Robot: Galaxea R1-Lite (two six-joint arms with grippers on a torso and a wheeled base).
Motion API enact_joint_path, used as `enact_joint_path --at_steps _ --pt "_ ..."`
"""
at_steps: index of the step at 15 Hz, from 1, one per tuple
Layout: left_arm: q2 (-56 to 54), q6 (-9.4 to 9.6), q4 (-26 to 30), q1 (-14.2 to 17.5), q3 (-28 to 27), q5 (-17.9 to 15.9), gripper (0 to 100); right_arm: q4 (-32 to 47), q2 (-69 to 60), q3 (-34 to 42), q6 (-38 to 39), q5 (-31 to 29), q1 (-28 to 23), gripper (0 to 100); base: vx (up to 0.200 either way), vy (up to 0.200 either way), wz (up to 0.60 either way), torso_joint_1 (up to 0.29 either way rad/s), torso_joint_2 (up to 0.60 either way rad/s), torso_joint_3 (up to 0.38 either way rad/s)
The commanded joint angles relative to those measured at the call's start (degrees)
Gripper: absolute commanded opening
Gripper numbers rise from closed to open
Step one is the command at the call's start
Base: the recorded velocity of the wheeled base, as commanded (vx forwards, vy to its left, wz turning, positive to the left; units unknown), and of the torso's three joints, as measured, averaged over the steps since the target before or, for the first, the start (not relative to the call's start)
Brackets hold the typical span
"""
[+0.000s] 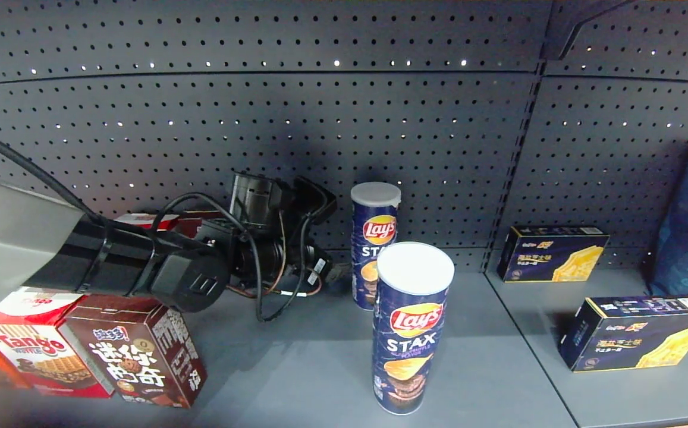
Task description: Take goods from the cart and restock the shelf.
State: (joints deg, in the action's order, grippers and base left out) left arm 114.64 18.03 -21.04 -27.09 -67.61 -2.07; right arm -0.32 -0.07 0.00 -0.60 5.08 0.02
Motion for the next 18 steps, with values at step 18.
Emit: enact_joint_path --at_steps 18 --pt "-18.4 -0.45 7.0 1.3 0.8 2.4 100 0.0 0.1 0.0 0.0 0.0 0.0 0 0.000 0.000 0.00 0.000 0.00 0.000"
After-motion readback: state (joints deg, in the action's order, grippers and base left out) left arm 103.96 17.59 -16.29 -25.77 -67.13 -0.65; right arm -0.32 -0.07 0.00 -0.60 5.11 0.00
